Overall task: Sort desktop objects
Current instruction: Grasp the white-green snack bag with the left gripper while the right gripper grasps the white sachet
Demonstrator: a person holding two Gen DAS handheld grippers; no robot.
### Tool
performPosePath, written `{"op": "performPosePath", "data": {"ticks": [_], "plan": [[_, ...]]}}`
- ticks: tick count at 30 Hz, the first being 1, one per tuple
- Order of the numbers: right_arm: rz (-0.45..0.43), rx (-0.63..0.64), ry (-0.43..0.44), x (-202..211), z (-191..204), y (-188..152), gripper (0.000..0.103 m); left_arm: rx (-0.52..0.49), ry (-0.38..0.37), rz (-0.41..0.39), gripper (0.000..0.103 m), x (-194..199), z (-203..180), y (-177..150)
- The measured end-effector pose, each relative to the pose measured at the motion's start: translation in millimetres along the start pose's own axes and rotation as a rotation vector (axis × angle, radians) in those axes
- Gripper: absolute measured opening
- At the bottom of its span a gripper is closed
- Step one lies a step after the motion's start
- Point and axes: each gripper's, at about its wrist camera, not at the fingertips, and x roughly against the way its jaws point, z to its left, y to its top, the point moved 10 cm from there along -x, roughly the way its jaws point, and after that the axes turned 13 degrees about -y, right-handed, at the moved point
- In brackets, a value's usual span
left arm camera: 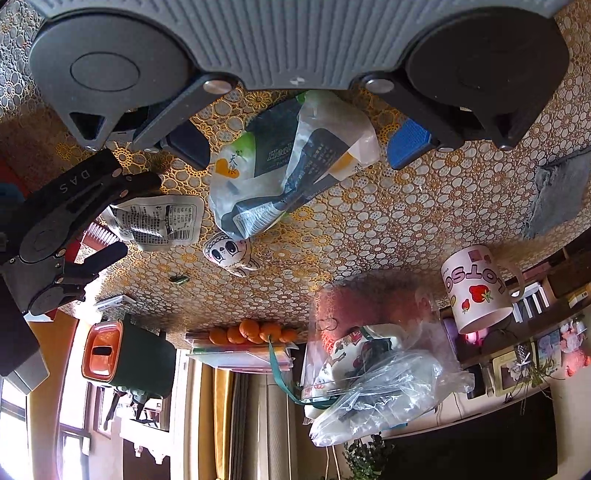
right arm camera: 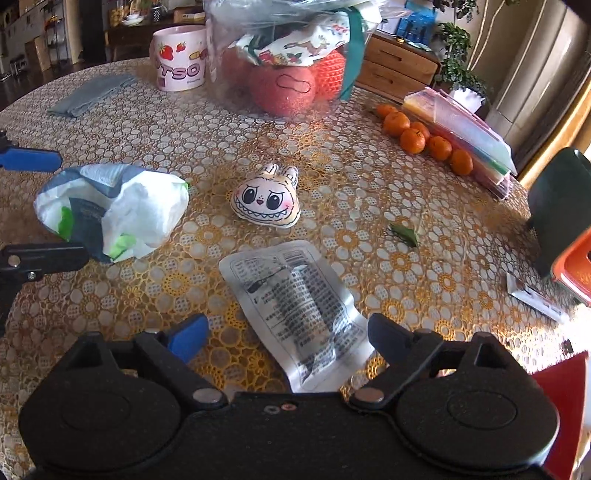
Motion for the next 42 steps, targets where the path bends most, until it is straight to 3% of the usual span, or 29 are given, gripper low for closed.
{"op": "performPosePath", "data": {"ticks": [6,13,21,24,25,29,34,42], "plan": [[0.005,-0.016,0.021,-13.4,-6.4,8.9,0.094,-0.004,-0.004,0.004,0.103,-7.2,0.4,0.5],[0.036,-0.094,0.106,-21.8,-10.1,9.6,0.09,-0.033,0.009,-0.002,0.102,-15.7,0.0,2.7],[0.024,-0.075,0.126,-14.4,-5.6,11.8,0.073,0.001,-0.01,0.013,0.094,-23.2,0.8,2.4],[0.02,-0.051,0.125,-14.8,-5.0,13.5,0.074,-0.002,-0.013,0.015,0.094,-23.6,-1.5,2.7],[0.021,-0.045,0.117,-16.1,-5.2,13.8,0.08,-0.005,-0.015,0.017,0.093,-24.1,-2.2,2.4],[0.035,-0.076,0.122,-19.9,-8.5,13.5,0.08,-0.009,-0.017,0.044,0.077,-28.9,-2.6,-1.6],[0.031,-0.083,0.125,-16.5,-5.3,13.0,0.067,-0.012,0.001,0.045,0.062,-27.8,-1.3,-1.7],[0.042,-0.177,0.113,-9.3,-11.1,6.3,0.057,-0.006,0.013,0.043,0.039,-22.5,-1.7,0.4]]}}
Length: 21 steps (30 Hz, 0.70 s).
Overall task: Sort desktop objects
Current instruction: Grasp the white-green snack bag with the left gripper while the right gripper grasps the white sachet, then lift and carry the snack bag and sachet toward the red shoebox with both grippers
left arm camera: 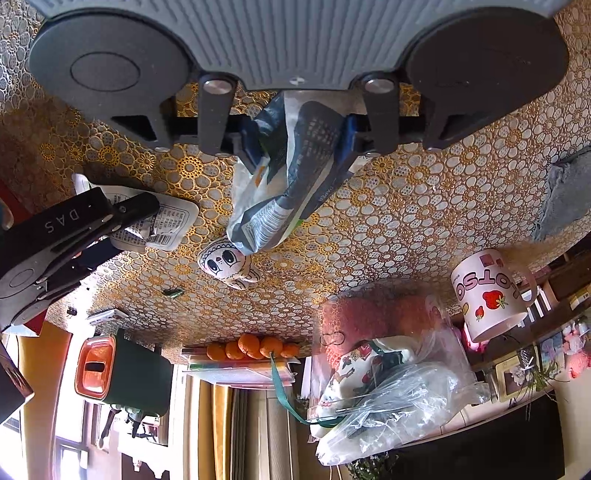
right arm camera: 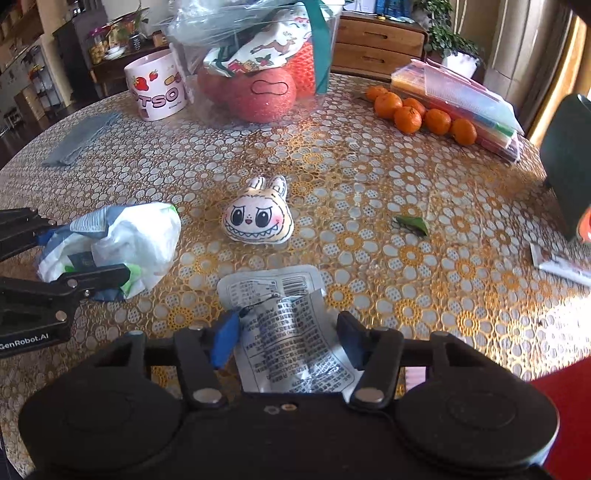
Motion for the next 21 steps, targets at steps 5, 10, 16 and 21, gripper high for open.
{"op": "performPosePath", "data": {"ticks": [5,10,16,21], "plan": [[0.009,-0.045,-0.003,9.2,1.2,-10.6,0.056,0.018,-0.009,-0.005,0.033,5.1,-4.7,-0.6],[-0.002,-0.092,0.023,25.6,2.9,-15.0,0.038,0.028,-0.018,-0.001,0.032,7.8,-10.4,-3.9],[0.026,0.01,0.013,28.4,15.3,-27.7,0.076,0.034,-0.022,0.004,0.032,9.4,-12.3,-5.6],[0.008,0.069,0.013,30.4,25.7,-31.0,0.079,0.035,-0.028,0.006,0.032,9.0,-11.9,-5.6]]}}
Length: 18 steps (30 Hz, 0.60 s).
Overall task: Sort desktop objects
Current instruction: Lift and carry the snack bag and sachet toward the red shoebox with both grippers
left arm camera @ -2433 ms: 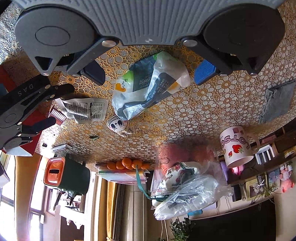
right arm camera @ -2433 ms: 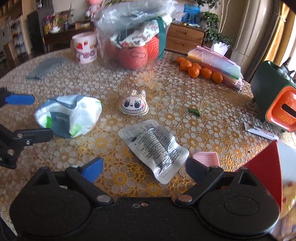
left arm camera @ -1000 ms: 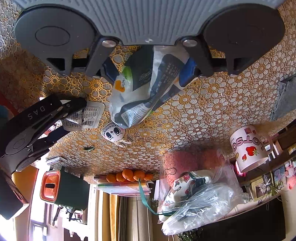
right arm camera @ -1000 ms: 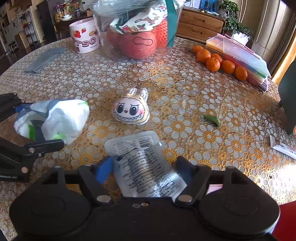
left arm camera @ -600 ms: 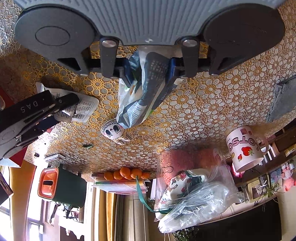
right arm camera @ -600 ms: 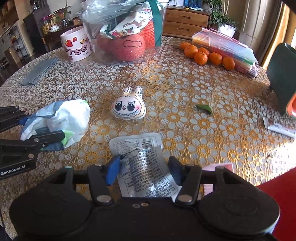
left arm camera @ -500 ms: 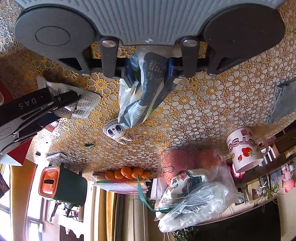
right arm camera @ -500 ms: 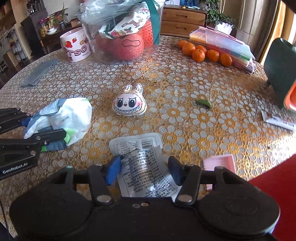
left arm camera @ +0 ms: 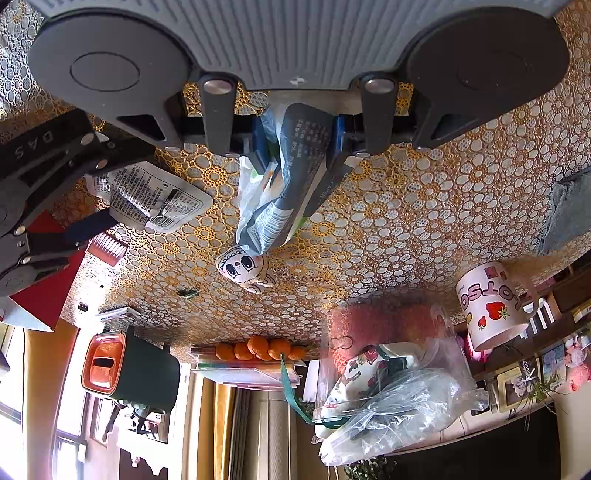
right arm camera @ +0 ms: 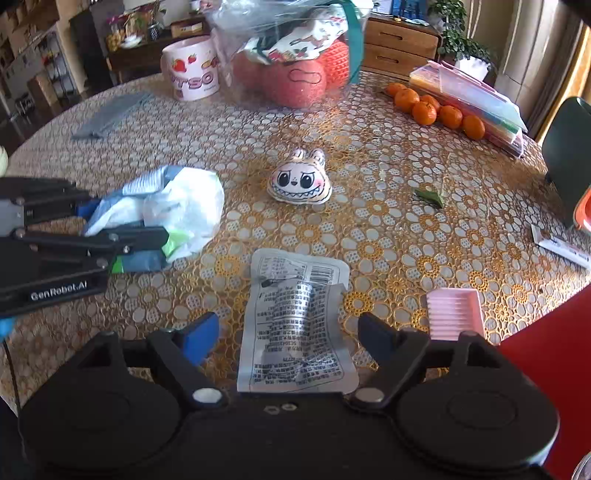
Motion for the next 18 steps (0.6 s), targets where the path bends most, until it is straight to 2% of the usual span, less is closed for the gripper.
{"op": "performPosePath", "data": {"ticks": [1,5,7,18], "plan": [[0.009,0.01,0.003,-1.6,2.6,-1.7,0.075,0.0,-0.001,0.0,0.032,-0.1,0.0,0.0],[0.012,0.015,-0.007,-5.0,5.0,-5.8,0.072,-0.003,-0.001,-0.003,0.032,0.1,-0.4,-0.7],[0.003,0.011,-0.016,-3.9,2.8,-4.8,0.061,0.0,0.002,-0.004,0.032,0.6,-0.6,-0.4],[-0.027,-0.088,-0.003,17.2,-3.9,-3.5,0.058,0.011,-0.011,-0.006,0.021,13.0,-21.3,1.1]]}}
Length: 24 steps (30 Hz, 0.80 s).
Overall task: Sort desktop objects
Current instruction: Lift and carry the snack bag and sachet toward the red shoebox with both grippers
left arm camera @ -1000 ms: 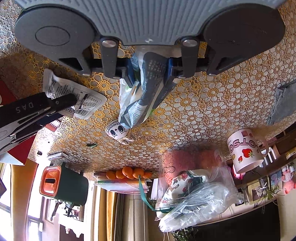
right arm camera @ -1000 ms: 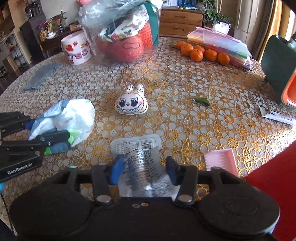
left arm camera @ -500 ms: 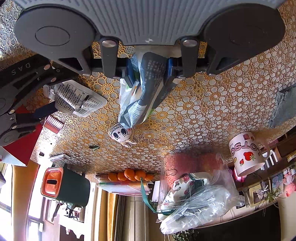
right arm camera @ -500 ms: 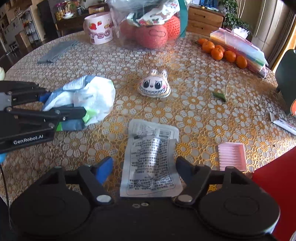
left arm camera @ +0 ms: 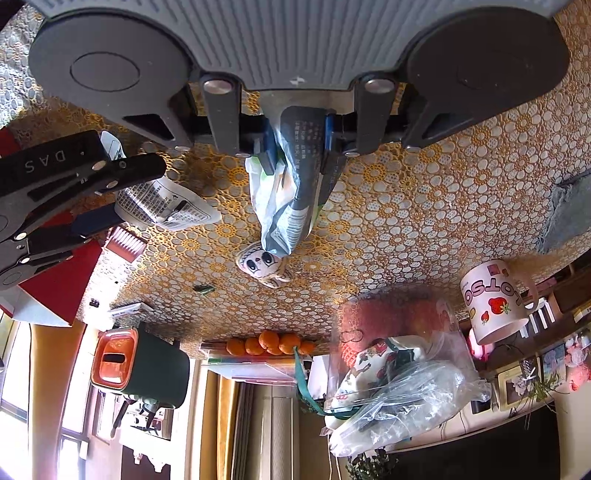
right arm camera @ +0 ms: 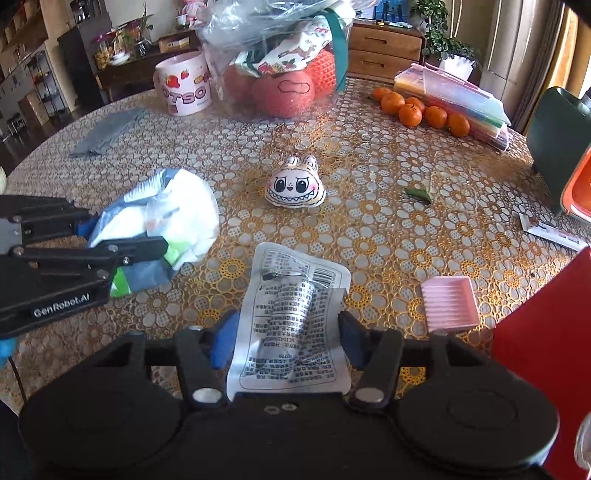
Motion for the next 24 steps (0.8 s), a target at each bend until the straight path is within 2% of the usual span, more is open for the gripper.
{"op": "performPosePath", "data": {"ticks": [13,24], "plan": [[-0.066,-0.111,0.059,72.8,-15.1,-8.8,0.058,0.038,-0.076,-0.023,0.021,39.6,-45.5,0.3],[-0.128,-0.183,0.077,132.9,-48.4,-26.0,0.058,0.043,-0.126,-0.055,0.021,76.5,-92.6,6.7]]}}
